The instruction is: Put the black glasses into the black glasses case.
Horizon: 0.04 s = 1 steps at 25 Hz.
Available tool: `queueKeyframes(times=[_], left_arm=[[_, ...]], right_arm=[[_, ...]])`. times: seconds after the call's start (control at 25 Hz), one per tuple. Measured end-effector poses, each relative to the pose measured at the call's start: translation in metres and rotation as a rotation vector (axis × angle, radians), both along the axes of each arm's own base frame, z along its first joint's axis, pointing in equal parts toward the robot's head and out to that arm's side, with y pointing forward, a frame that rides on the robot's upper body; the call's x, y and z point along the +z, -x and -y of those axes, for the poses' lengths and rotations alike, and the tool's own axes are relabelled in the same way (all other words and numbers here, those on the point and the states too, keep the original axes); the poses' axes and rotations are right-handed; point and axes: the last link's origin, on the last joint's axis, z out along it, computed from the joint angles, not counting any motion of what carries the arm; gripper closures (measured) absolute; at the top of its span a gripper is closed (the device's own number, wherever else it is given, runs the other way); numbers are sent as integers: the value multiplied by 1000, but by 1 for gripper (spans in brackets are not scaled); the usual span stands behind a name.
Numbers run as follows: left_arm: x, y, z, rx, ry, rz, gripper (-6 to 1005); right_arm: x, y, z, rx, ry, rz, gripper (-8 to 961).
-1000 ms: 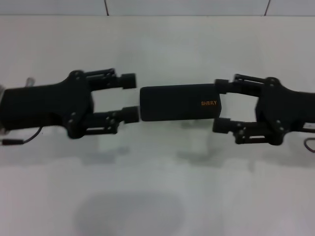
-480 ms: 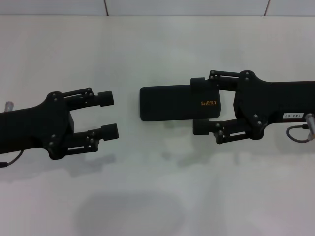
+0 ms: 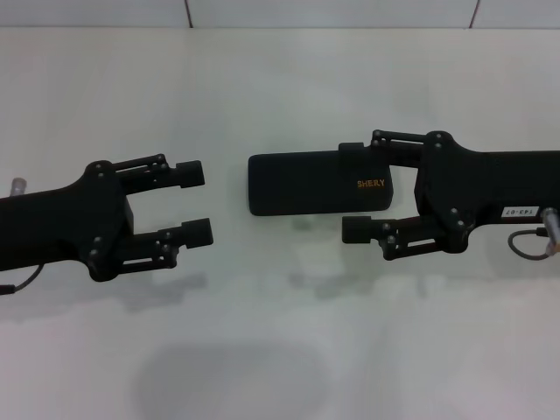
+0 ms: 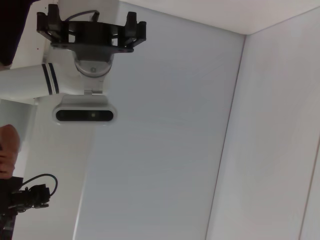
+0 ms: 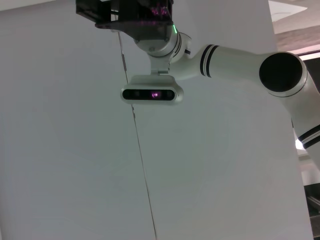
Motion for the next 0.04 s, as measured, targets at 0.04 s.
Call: queueKeyframes(times=[0.04], left_arm=[[0,0,0,0,0,0,278]], right_arm=[[0,0,0,-1,0,0,97]])
